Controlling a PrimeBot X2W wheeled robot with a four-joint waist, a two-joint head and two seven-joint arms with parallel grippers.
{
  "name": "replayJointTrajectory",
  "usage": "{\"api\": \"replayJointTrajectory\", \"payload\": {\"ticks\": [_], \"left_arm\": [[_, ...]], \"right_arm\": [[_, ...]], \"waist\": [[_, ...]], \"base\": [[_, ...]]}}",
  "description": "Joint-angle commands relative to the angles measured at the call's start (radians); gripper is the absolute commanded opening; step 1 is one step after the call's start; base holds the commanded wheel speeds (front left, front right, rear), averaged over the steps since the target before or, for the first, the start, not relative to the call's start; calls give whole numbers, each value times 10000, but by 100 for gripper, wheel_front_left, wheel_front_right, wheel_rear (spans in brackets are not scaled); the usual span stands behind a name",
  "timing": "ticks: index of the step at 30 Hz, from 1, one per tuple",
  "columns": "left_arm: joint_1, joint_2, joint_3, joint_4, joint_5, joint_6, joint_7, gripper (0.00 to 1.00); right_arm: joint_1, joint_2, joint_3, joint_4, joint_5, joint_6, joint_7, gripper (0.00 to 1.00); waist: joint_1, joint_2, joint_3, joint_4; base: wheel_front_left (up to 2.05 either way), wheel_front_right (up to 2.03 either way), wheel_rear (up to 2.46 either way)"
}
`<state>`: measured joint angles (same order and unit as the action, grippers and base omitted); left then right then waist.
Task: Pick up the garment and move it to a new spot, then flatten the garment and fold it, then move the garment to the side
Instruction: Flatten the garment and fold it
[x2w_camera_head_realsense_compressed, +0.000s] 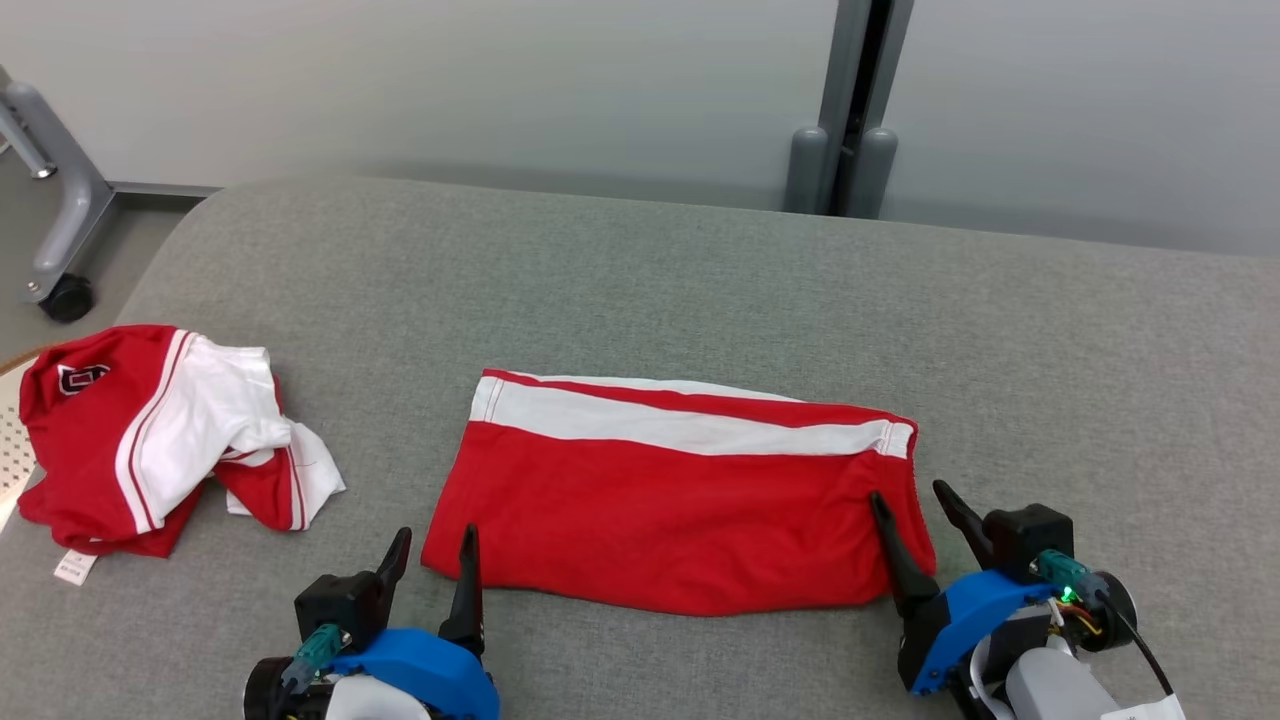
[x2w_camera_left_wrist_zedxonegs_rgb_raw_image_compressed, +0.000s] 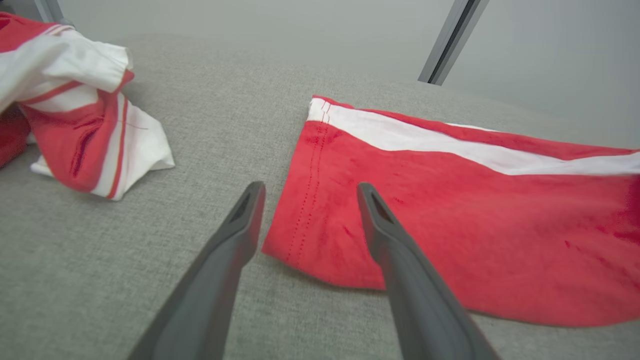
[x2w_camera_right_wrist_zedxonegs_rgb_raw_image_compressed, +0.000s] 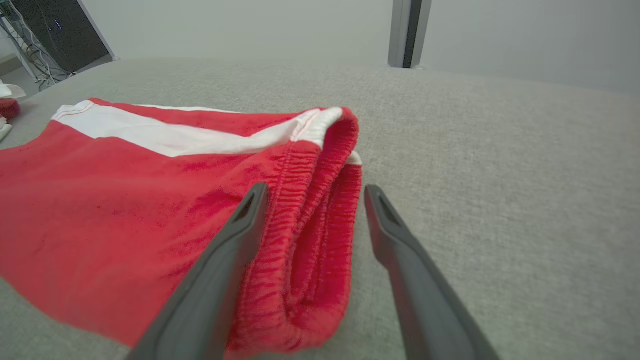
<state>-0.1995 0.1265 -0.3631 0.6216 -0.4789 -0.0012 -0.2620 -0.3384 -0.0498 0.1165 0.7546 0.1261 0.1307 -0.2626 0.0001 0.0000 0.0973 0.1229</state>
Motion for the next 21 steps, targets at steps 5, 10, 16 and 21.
{"api": "replayJointTrajectory", "payload": {"ticks": [5,10,16,21], "left_arm": [[144,-172,361,-59,372,-239,-41,100],[201,-293,697,-43,684,-428,-41,100],[60,-451,991,1,1050,-600,-41,100],[90,-513,1213,21,1277,-711,-41,100]], "right_arm": [[-6,-26,-283,794,-89,1,-32,100],[194,-24,-100,1162,686,1,-6,100],[320,10,816,1256,2134,1,28,0],[356,-9,642,1002,2846,1,14,0]], "waist": [[-1,0,205,287],[-1,0,317,276],[-1,0,376,173],[-1,0,282,77]], "base": [[0,0,0],[0,0,0],[0,0,0],[0,0,0]]}}
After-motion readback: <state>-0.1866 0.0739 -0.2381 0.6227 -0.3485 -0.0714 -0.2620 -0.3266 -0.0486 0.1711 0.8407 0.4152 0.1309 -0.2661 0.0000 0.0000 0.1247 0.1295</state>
